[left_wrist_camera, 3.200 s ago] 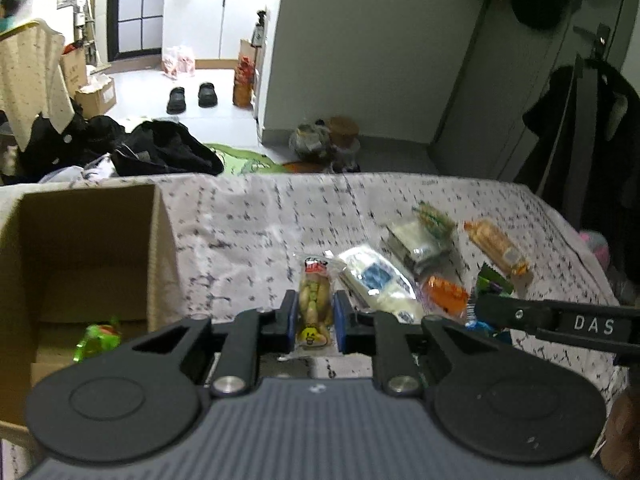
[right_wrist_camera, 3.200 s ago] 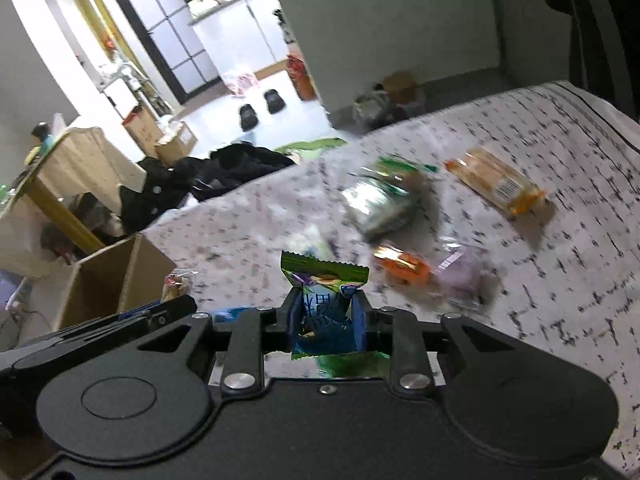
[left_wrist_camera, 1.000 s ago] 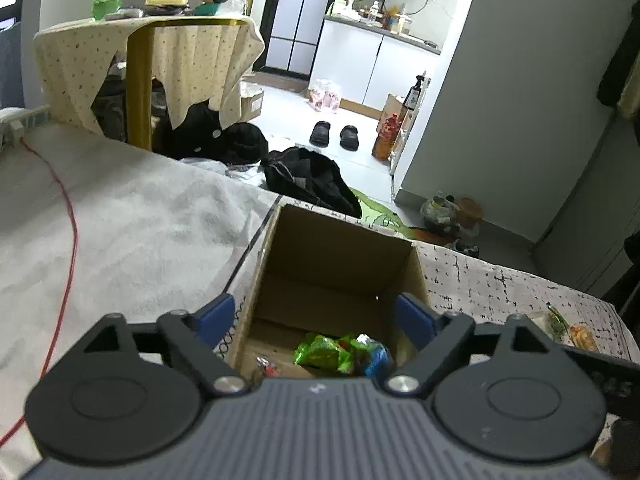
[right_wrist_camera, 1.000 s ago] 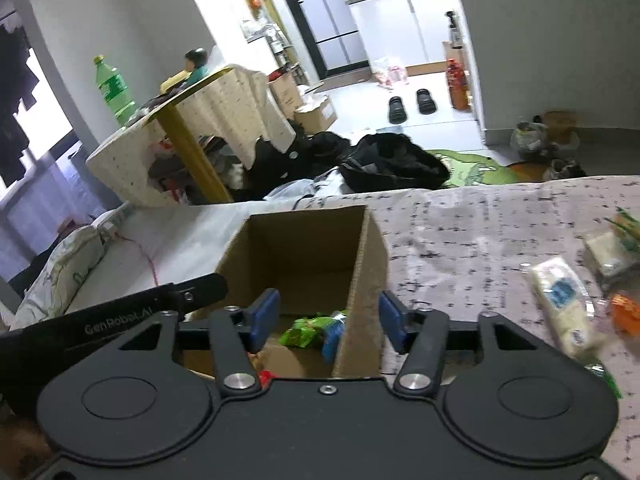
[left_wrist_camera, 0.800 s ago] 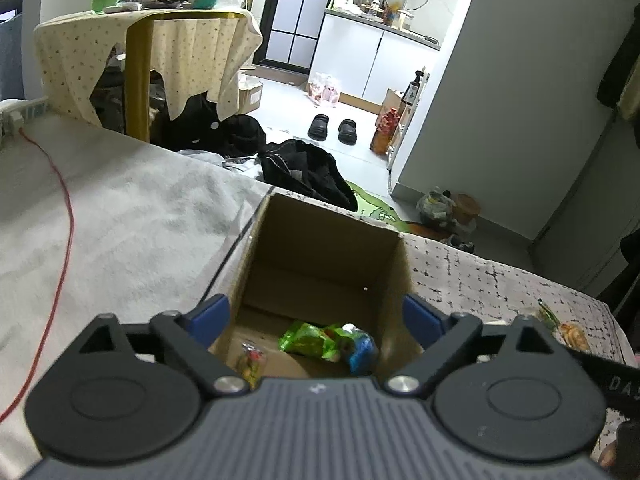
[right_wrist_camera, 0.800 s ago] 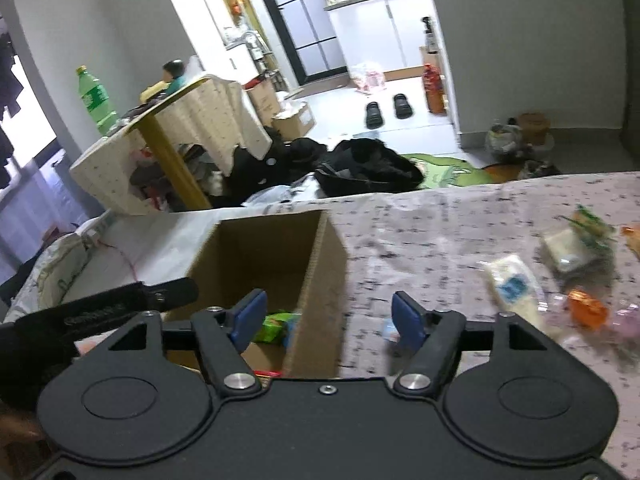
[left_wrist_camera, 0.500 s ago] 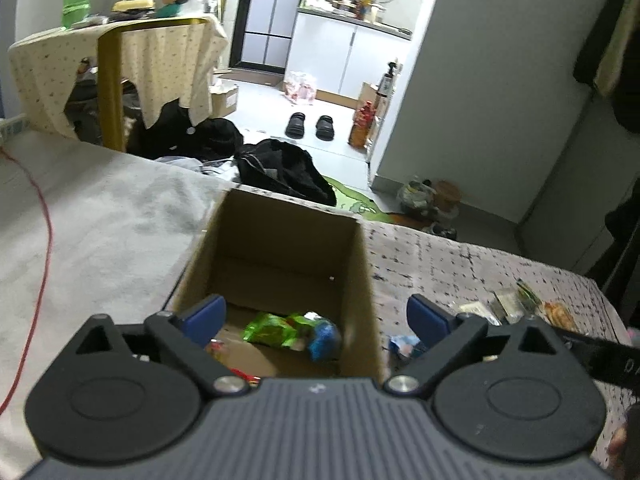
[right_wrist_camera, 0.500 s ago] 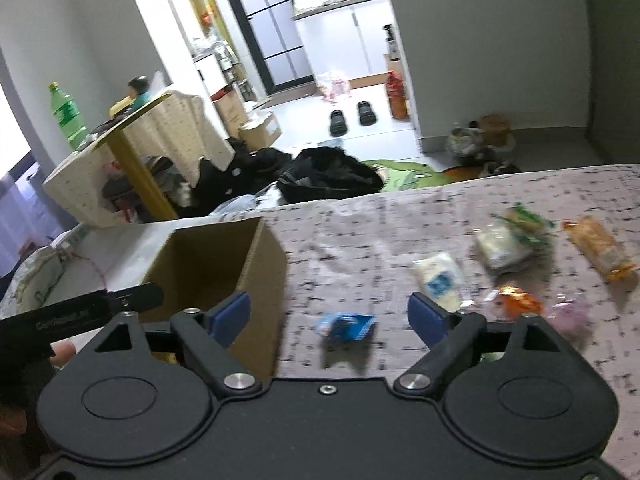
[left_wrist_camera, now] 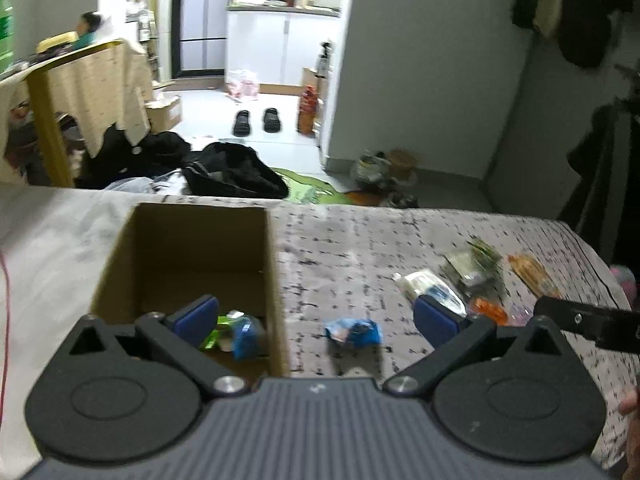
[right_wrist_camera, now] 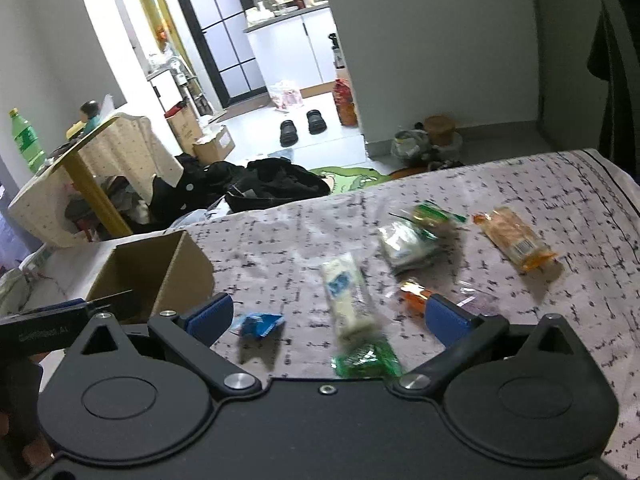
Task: Organize snacks
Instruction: 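Return the left gripper to the pile and grasp the blue wrapped candy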
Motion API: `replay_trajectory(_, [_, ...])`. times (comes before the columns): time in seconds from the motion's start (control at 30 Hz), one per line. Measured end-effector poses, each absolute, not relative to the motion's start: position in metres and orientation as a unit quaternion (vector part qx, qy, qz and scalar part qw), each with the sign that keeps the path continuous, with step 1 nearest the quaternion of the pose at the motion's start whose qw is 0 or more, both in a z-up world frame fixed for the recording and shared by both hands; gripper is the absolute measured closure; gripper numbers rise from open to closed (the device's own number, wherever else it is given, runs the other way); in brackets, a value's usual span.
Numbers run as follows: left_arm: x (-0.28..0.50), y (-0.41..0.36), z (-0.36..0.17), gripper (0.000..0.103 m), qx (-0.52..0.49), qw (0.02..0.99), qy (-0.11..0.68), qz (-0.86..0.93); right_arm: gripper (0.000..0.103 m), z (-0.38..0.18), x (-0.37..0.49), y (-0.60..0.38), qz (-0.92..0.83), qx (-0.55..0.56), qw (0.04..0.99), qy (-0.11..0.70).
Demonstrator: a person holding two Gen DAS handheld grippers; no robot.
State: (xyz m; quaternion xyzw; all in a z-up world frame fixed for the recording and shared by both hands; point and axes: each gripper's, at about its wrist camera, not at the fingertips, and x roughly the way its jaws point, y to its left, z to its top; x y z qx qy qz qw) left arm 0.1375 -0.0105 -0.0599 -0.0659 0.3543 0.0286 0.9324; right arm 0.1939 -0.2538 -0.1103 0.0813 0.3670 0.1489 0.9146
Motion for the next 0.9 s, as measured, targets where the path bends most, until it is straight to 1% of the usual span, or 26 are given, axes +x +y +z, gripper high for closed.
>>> replay_trajectory(0.13, [0.146, -0.026, -0.064, 0.0, -0.042, 0.929, 0.367, 0.004, 0.0, -0.116, 0.194, -0.266, 0.142, 0.088, 0.912, 0.376])
replay_trajectory(0.63, [0.179, -0.064, -0.085, 0.001, -0.029, 0.922, 0.385, -0.031, 0.0, -0.14, 0.209, -0.314, 0.11, 0.099, 0.906, 0.396])
replay_trajectory(0.73, [0.185, -0.068, -0.093, 0.002, -0.027, 0.922, 0.384, -0.035, 0.002, -0.145, 0.213, -0.319, 0.102, 0.102, 0.904, 0.402])
replay_trajectory(0.8, [0.189, -0.068, -0.1, 0.002, -0.033, 0.919, 0.391, -0.038, 0.006, -0.149, 0.216, -0.321, 0.099, 0.103, 0.902, 0.408])
replay_trajectory(0.9, [0.193, -0.069, -0.11, 0.008, -0.03, 0.917, 0.396, -0.036, 0.009, -0.155, 0.22, -0.321, 0.097, 0.103, 0.898, 0.416])
